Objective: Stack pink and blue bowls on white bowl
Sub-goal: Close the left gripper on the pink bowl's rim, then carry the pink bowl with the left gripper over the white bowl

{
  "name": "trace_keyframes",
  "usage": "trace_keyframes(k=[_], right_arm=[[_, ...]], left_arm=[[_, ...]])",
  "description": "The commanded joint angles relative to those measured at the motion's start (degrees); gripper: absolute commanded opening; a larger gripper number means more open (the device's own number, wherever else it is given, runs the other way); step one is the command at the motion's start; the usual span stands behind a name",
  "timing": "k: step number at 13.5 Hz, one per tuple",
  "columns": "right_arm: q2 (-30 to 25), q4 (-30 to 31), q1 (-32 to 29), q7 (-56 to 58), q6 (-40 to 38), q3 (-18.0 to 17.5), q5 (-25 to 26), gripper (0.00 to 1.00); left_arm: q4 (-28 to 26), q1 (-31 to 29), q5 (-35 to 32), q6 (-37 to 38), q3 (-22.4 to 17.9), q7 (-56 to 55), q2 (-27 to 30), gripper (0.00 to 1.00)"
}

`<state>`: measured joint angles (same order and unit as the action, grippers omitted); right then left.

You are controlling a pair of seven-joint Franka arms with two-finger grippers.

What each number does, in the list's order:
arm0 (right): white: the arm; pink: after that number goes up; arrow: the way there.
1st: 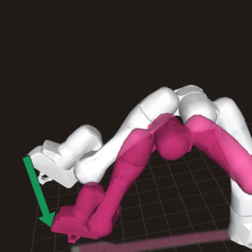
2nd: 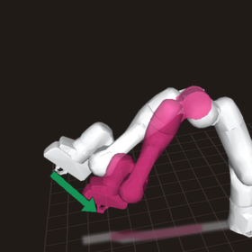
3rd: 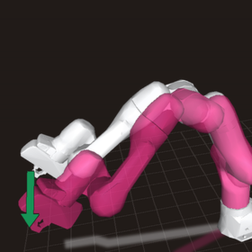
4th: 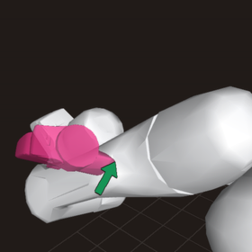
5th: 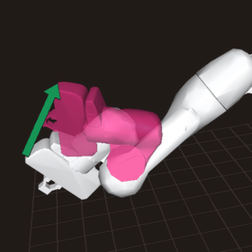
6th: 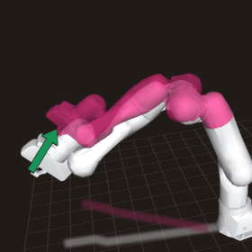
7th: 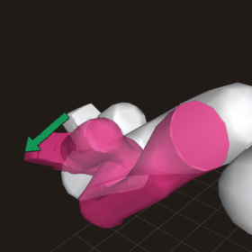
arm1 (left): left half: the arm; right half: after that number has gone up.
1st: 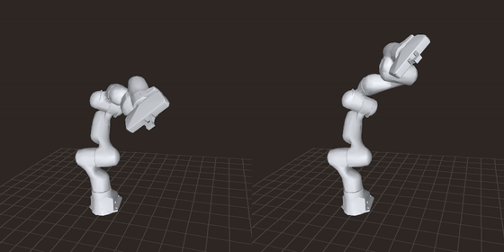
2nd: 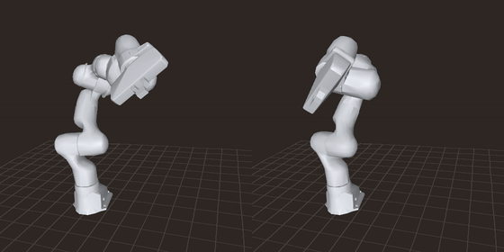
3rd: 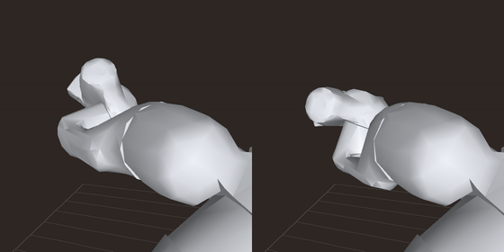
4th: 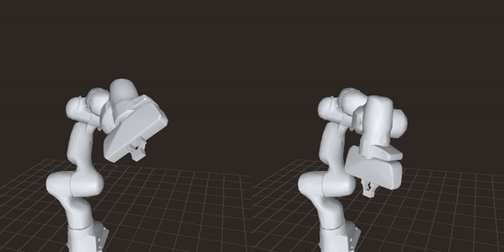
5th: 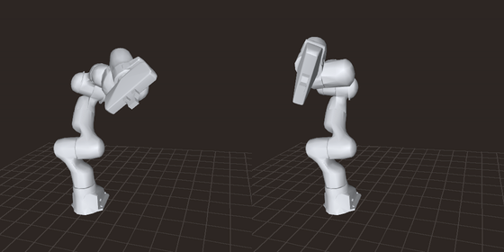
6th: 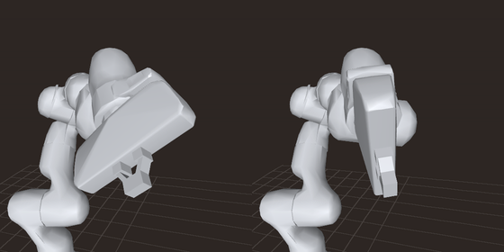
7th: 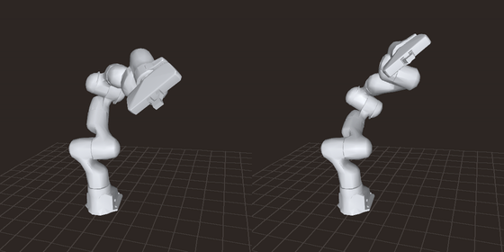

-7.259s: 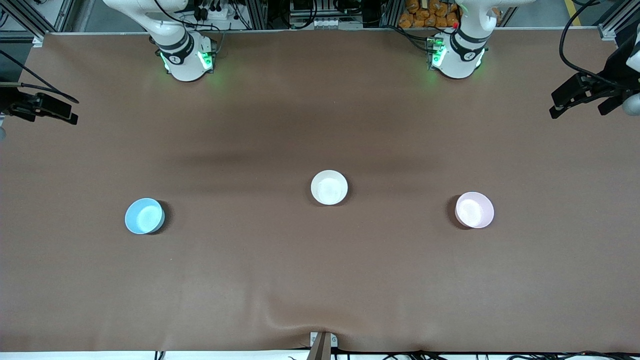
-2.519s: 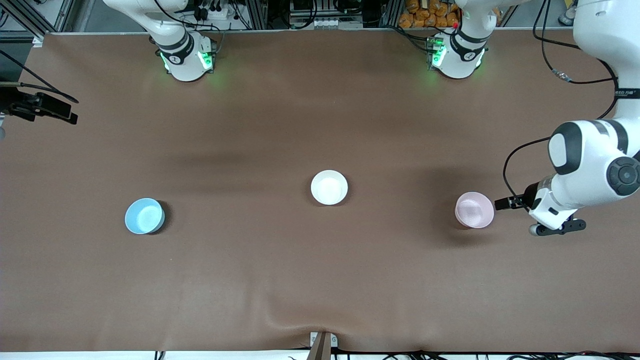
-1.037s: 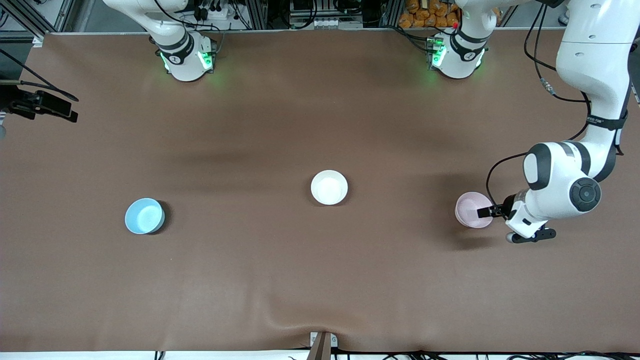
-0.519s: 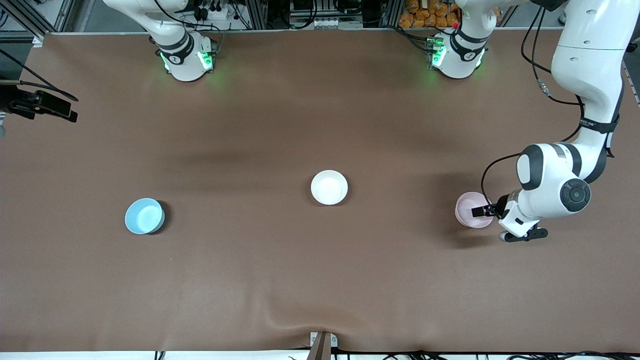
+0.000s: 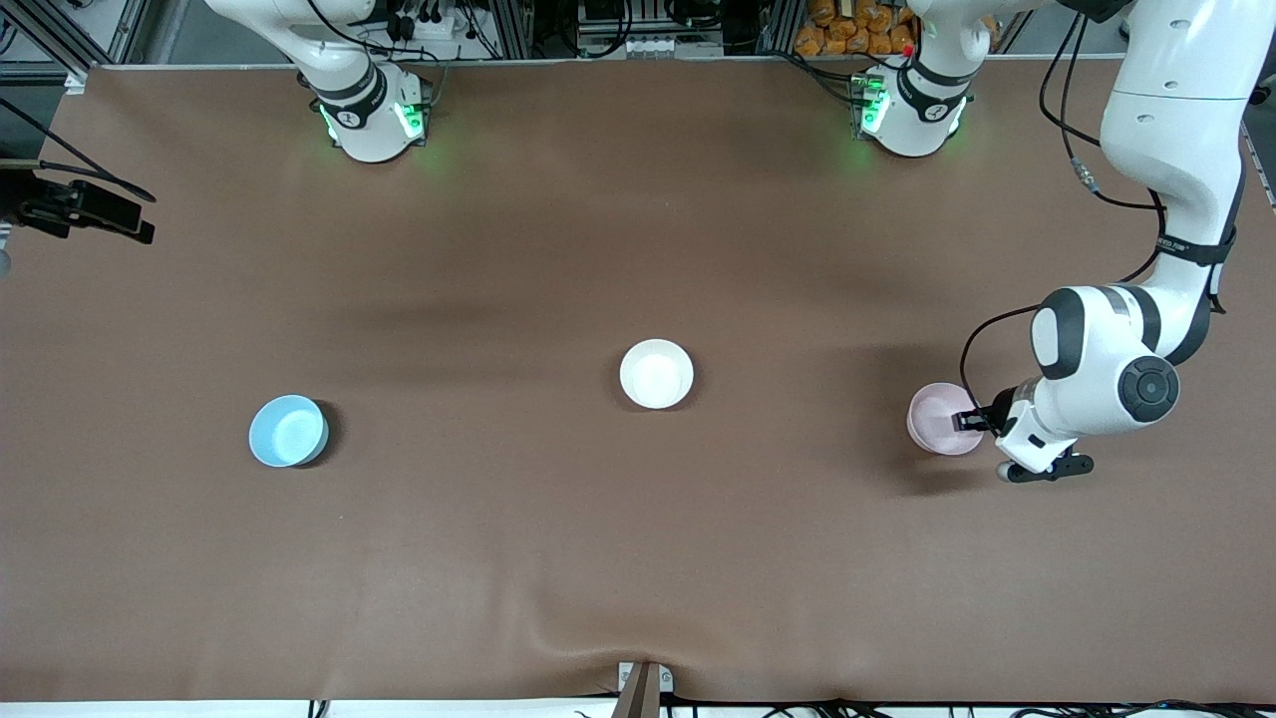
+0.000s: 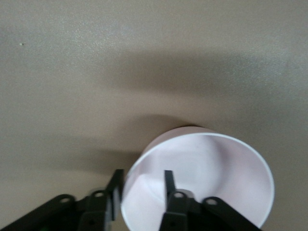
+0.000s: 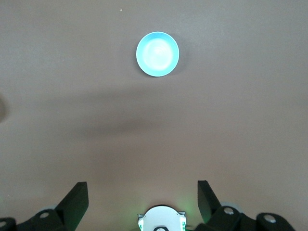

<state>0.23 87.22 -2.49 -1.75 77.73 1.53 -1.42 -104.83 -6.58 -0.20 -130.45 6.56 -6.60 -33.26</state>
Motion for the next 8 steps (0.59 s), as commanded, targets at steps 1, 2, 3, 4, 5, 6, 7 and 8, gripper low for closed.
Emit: trace_keyframes(k=[1,2,3,4,5,6,7,8], right_arm=[[-0.75,-0.04,-0.5,0.17,-0.39,-0.12,-0.43,1.0],[-0.75,-0.04,-0.5,0.17,-0.39,-0.12,-0.43,1.0],[-0.75,-0.04,-0.5,0.17,-0.39,-0.12,-0.43,1.0],[-0.75,-0.04,-0.5,0.17,-0.39,-0.12,-0.43,1.0],[-0.75,-0.04,-0.5,0.17,-0.39,-0.12,-0.43,1.0],[-0.75,-0.04,-0.41,0.17,-0.39,-0.12,-0.43,1.0],[-0.75,-0.04,-0.5,0.17,-0.39,-0.12,-0.43,1.0],[-0.75,-0.04,-0.5,0.17,-0.39,-0.12,-0.52,1.0]], left_arm=[[-0.64,-0.28,1.17,-0.68,0.03,3.34,0.74,0.0],[-0.64,-0.37,1.08,-0.68,0.03,3.96,0.83,0.0],[-0.64,-0.45,1.17,-0.68,0.12,4.31,1.09,0.0],[-0.72,-0.45,1.17,-0.51,0.12,4.4,1.53,0.0],[-0.81,-0.37,1.17,0.1,0.3,4.49,2.31,0.0],[-0.72,-0.45,1.17,1.33,1.08,4.49,3.28,0.0],[-0.72,-0.63,1.52,2.38,1.96,4.49,4.24,0.0],[-0.72,-1.67,3.09,3.18,3.8,4.49,5.12,0.0]])
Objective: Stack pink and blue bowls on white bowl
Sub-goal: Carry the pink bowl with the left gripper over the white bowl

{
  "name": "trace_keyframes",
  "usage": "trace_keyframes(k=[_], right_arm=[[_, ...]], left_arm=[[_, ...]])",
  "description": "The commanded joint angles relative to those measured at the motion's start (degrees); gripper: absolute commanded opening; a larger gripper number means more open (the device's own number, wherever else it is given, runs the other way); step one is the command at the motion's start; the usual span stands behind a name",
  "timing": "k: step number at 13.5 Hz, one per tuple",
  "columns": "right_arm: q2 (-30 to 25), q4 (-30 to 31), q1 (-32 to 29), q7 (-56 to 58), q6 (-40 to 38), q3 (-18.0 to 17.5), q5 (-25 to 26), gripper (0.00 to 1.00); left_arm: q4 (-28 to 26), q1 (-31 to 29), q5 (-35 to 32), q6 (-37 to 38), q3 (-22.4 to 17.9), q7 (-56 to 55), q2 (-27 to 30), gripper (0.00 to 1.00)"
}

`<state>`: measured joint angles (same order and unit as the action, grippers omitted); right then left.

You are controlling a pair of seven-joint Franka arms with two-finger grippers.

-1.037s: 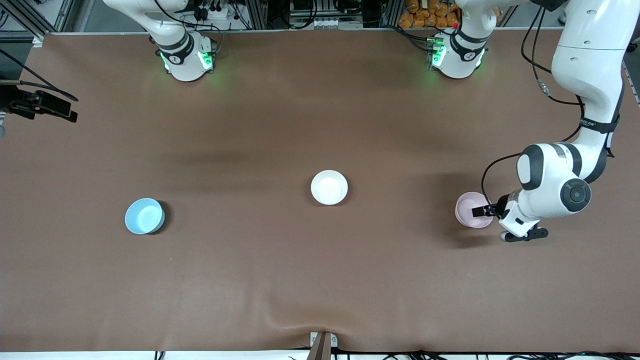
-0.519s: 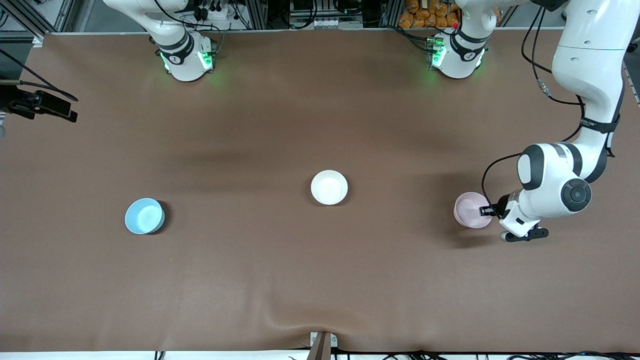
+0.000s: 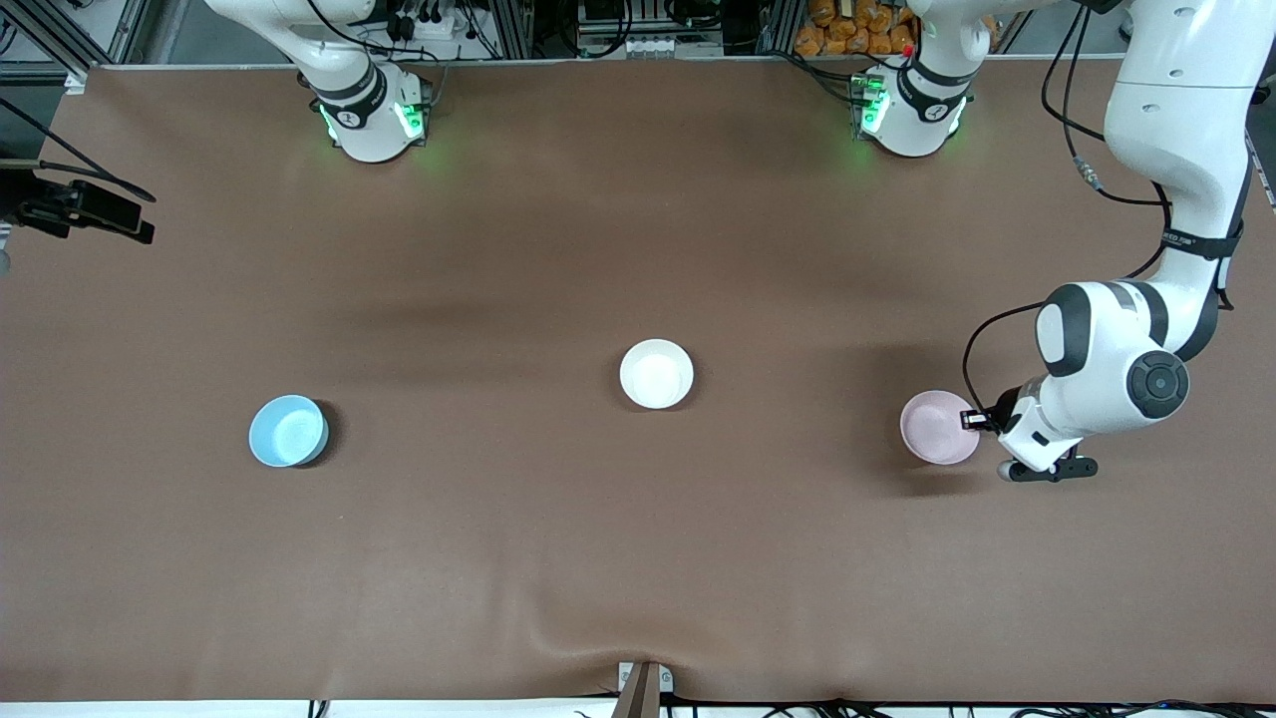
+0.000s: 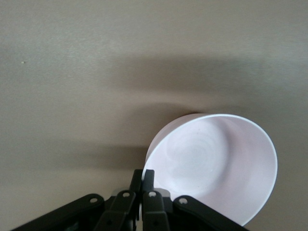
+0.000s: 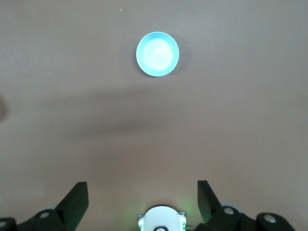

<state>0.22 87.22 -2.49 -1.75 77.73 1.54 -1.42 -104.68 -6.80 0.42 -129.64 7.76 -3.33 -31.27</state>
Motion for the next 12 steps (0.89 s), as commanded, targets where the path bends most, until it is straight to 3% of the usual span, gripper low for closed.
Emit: trace_keyframes(k=[1,3,6,12], right_arm=[[-0.75,-0.04,-0.5,0.17,-0.39,-0.13,-0.43,1.0],[-0.75,-0.04,-0.5,0.17,-0.39,-0.13,-0.43,1.0],[-0.75,-0.04,-0.5,0.17,-0.39,-0.13,-0.43,1.0],[-0.75,-0.04,-0.5,0.17,-0.39,-0.13,-0.43,1.0]], left_arm=[[-0.7,-2.59,4.39,3.16,5.31,1.22,3.67,0.0],[-0.35,-3.92,7.39,4.13,9.71,0.26,4.63,0.0],[-0.08,-3.66,11.0,4.22,13.06,-1.5,5.08,0.0],[1.5,-0.06,12.67,4.05,17.46,-11.51,4.64,0.0]])
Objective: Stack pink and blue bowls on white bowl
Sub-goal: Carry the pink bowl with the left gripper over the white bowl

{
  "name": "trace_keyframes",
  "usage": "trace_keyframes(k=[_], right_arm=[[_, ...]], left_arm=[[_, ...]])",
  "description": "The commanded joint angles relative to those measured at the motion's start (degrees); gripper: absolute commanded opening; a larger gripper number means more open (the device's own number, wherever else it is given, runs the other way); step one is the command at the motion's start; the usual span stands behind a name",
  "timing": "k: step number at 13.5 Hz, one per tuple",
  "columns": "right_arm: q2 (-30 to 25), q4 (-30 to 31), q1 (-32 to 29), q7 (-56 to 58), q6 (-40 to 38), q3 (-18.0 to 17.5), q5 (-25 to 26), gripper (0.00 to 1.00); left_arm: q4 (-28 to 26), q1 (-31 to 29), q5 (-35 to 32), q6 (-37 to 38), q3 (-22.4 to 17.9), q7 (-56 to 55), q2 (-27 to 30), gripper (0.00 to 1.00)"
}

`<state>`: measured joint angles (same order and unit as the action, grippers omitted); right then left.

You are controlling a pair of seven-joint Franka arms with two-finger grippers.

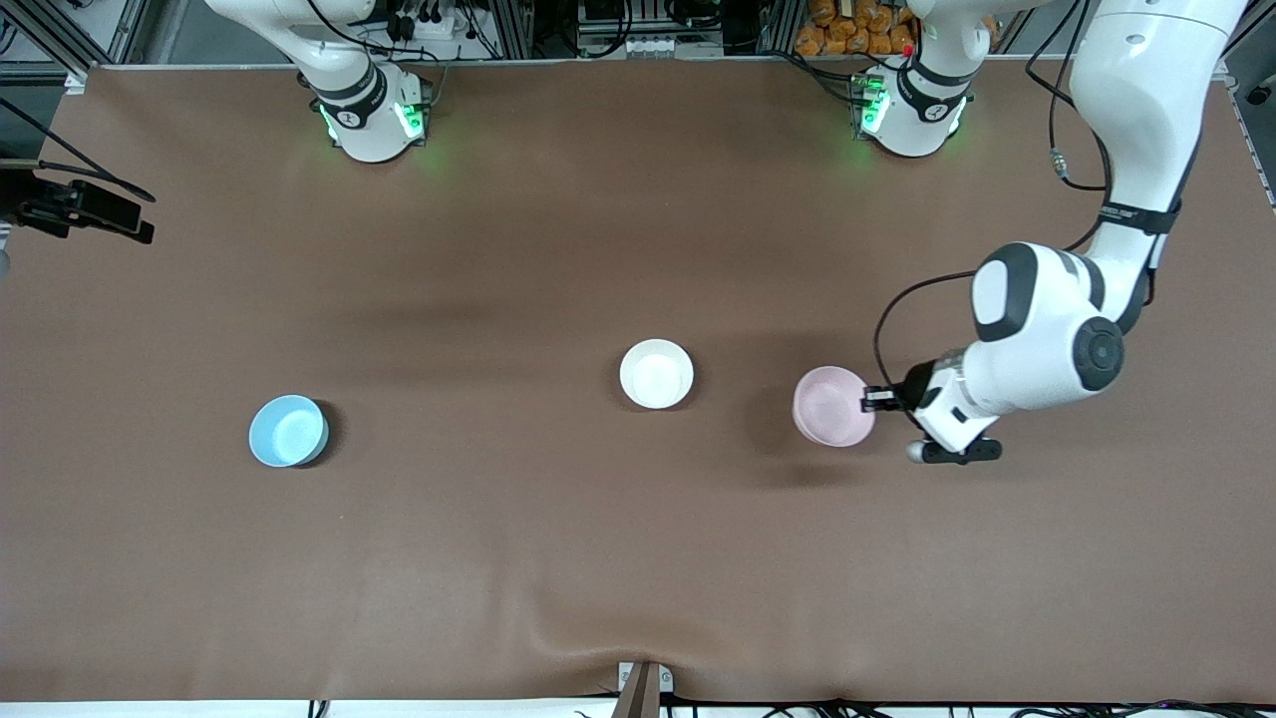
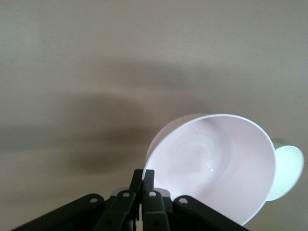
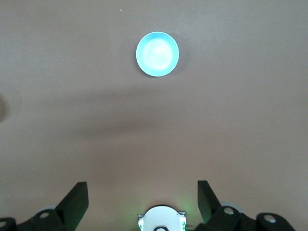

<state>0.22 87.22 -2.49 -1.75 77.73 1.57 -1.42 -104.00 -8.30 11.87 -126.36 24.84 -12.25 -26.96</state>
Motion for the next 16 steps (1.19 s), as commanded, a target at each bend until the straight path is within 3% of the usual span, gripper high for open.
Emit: trace_keyframes(k=[1,16], right_arm=[[-0.74,-0.04,-0.5,0.17,-0.39,-0.16,-0.43,1.0],[-0.74,-0.04,-0.5,0.17,-0.39,-0.16,-0.43,1.0]], left_arm=[[0.99,2.4,1.23,0.67,0.38,-3.65,0.33,0.0],[1.08,14.0,1.84,-6.35,0.29,-16.31,-2.04,0.0]])
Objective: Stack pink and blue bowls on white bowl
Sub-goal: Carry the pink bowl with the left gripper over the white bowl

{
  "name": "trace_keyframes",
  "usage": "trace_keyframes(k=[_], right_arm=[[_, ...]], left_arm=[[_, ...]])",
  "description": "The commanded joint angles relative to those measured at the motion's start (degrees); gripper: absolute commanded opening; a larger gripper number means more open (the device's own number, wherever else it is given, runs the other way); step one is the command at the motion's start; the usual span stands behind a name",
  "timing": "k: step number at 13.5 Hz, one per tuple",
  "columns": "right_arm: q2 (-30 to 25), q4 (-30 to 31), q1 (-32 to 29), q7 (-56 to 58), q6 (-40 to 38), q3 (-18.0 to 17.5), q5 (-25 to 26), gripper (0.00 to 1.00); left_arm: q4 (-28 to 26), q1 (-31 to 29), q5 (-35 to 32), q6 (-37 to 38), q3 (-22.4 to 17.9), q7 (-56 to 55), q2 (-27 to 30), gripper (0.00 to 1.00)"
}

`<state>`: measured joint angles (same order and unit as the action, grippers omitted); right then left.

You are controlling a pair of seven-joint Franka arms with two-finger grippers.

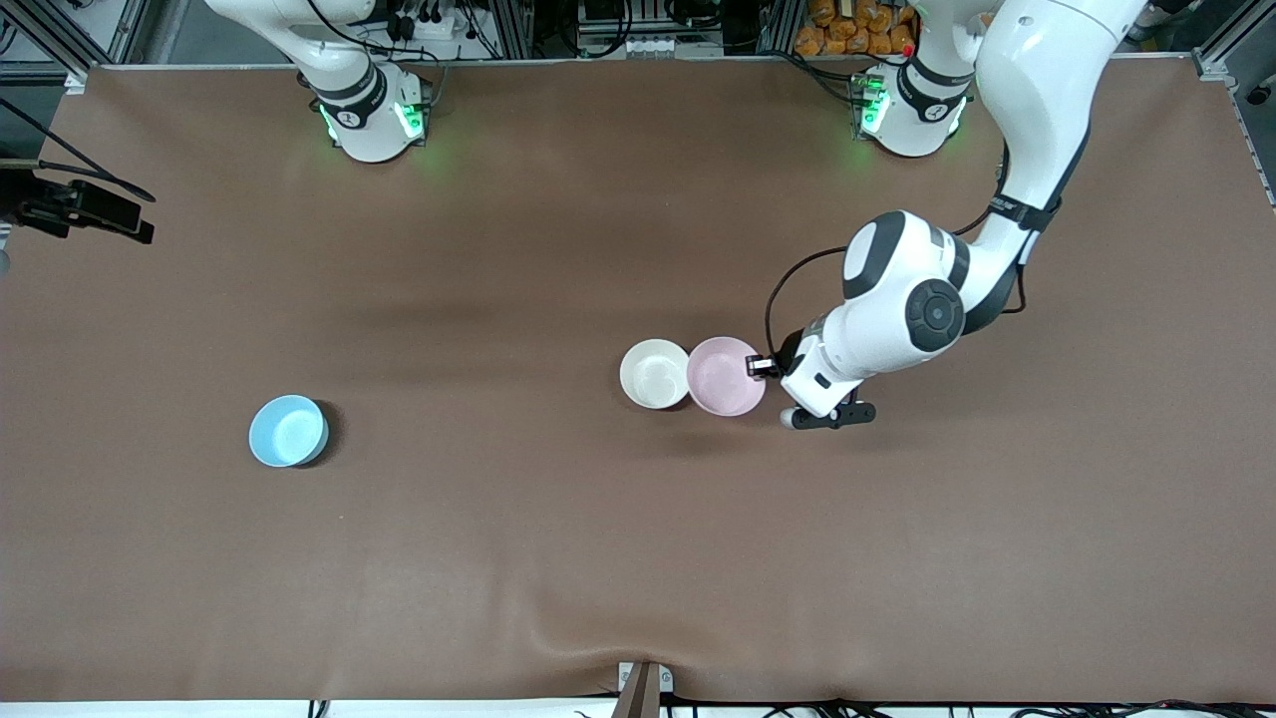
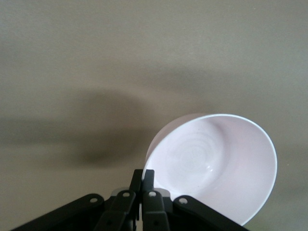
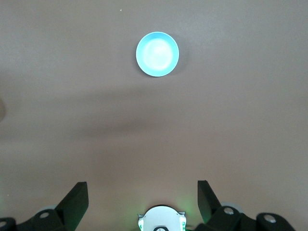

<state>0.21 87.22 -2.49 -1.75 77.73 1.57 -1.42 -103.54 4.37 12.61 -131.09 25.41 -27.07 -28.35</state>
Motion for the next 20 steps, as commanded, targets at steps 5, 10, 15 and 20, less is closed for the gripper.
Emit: trace_keyframes(k=[5,10,15,20], right_arm=[[-0.74,-0.12,-0.5,0.17,-0.39,-0.17,-0.43,1.0],[-0.74,-0.12,-0.5,0.17,-0.39,-0.17,-0.43,1.0],[-0.74,-0.12,-0.5,0.17,-0.39,-0.17,-0.51,1.0],[-0.74,-0.12,-0.5,0.17,-0.39,-0.17,-0.43,1.0]], left_arm=[[1.41,4.06,1.1,-3.12,-0.27,-4.65,-1.45,0.0],[1.59,6.09,0.75,-4.09,-0.44,-5.54,-2.85,0.0],[1.59,7.41,0.57,-6.72,-0.71,-5.8,-4.17,0.0],[1.94,9.61,0.4,-11.64,-1.14,-6.68,-7.24,0.0]])
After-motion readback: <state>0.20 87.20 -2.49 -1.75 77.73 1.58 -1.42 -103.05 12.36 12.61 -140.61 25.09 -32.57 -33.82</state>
